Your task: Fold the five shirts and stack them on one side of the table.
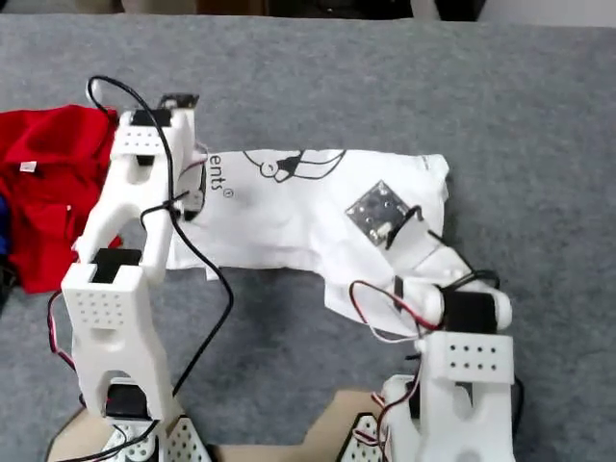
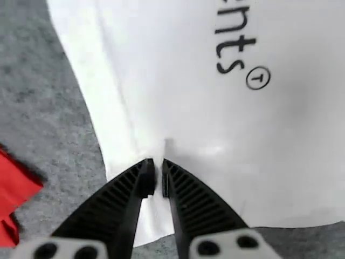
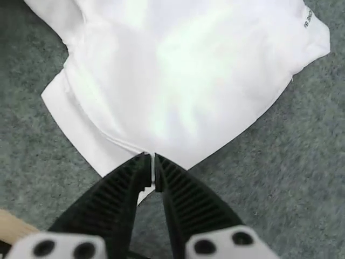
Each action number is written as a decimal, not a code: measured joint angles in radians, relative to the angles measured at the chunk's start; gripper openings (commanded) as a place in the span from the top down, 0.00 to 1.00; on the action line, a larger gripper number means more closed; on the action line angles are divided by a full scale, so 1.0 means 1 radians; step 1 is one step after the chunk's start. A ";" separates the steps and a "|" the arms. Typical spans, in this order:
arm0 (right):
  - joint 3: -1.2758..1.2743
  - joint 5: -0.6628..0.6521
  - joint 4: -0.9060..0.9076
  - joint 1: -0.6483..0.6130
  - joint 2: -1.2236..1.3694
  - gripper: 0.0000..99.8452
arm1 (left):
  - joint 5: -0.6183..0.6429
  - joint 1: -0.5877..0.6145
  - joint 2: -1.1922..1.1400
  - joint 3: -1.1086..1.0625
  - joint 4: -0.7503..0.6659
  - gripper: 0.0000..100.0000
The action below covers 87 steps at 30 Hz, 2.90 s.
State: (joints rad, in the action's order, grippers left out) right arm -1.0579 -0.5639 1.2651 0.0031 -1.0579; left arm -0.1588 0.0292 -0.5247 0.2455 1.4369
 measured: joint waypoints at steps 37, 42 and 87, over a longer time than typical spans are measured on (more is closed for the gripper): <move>-0.109 -0.170 0.106 0.127 -0.221 0.99 | -0.100 0.008 0.242 -0.434 -0.285 0.98; -0.114 -0.193 0.106 0.127 -0.226 0.99 | -0.100 0.015 0.242 -0.434 -0.292 0.98; 0.224 -0.342 0.080 0.118 0.118 0.67 | 0.075 0.031 0.244 -0.066 0.112 0.87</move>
State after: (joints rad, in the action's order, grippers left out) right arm -0.8339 -0.9060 1.3449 0.1212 -0.9398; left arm -0.0836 0.0598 -0.2808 0.1795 1.5489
